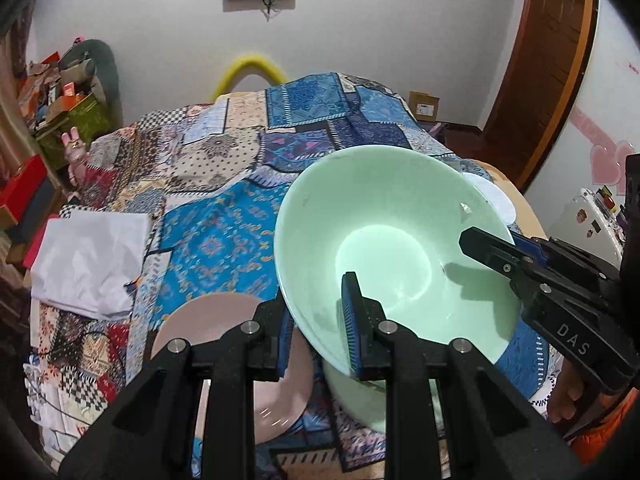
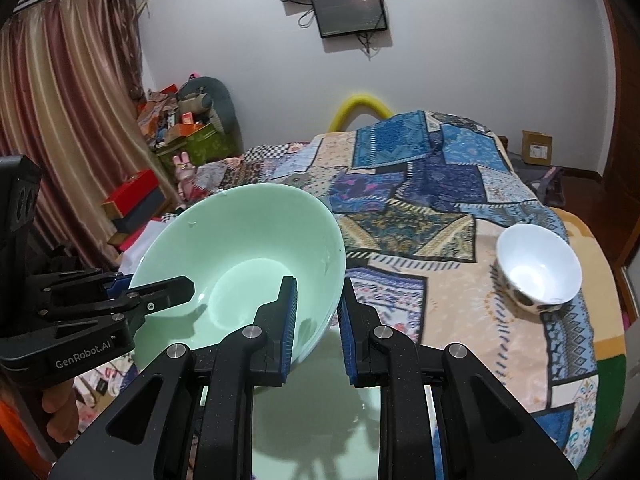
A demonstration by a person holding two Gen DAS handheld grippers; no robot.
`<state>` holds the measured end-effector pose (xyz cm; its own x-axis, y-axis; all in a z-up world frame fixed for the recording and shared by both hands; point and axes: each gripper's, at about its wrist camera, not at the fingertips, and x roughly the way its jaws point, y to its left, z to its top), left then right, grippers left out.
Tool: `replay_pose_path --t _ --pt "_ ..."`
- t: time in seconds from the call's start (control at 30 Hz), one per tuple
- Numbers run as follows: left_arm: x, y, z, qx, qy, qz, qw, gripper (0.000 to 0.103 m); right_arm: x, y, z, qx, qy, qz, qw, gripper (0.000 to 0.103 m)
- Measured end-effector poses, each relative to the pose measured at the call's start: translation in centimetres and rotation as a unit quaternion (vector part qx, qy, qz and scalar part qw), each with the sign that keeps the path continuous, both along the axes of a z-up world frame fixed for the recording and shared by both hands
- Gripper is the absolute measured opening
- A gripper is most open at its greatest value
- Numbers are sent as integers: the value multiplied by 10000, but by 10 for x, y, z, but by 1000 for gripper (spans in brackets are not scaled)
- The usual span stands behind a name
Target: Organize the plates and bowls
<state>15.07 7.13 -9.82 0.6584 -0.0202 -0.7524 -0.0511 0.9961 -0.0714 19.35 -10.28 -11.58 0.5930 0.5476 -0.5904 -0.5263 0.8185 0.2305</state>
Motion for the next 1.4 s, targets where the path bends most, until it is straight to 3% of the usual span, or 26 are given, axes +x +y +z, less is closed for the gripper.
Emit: replay_pose_path --t 0.63,1.4 --pt "-42 69 -26 -137 162 540 9983 22 -23 65 -23 -146 290 517 9981 18" --pt "-35 118 -106 -383 1002 785 9911 22 -17 117 -90 -534 1168 868 9879 18"
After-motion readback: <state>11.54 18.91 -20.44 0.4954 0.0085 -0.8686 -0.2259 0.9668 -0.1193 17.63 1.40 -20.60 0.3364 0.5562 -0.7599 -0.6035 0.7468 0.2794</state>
